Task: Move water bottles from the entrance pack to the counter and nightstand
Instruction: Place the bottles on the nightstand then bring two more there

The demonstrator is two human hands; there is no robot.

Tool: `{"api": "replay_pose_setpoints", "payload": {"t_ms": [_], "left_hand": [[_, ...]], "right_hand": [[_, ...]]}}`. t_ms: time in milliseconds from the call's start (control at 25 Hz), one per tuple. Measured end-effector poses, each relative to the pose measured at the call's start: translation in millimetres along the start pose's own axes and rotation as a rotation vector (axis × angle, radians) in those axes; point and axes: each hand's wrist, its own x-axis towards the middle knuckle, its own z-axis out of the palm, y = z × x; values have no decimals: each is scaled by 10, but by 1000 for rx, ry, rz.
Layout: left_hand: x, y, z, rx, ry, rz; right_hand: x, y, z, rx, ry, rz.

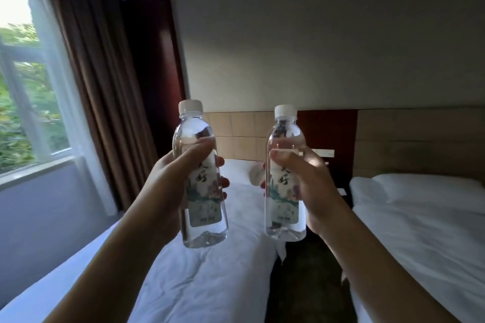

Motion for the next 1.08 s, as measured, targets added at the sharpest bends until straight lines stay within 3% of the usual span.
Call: {"api": "replay_pose_setpoints", "payload": {"t_ms": [360, 560, 720, 1080], "left_hand": [[2524, -1068, 234, -209, -292, -94], [3803, -1508, 832, -251, -478, -170], [4643, -2013, 1539, -279, -593, -202], [6676, -3149, 2835, -25, -460, -87]], "right_hand": [[1843, 628, -553, -286, 202, -89], [2742, 713, -1086, -364, 318, -116], [3366, 881, -1885, -357, 401, -127], [5631, 1444, -3801, -217, 431, -122]]}}
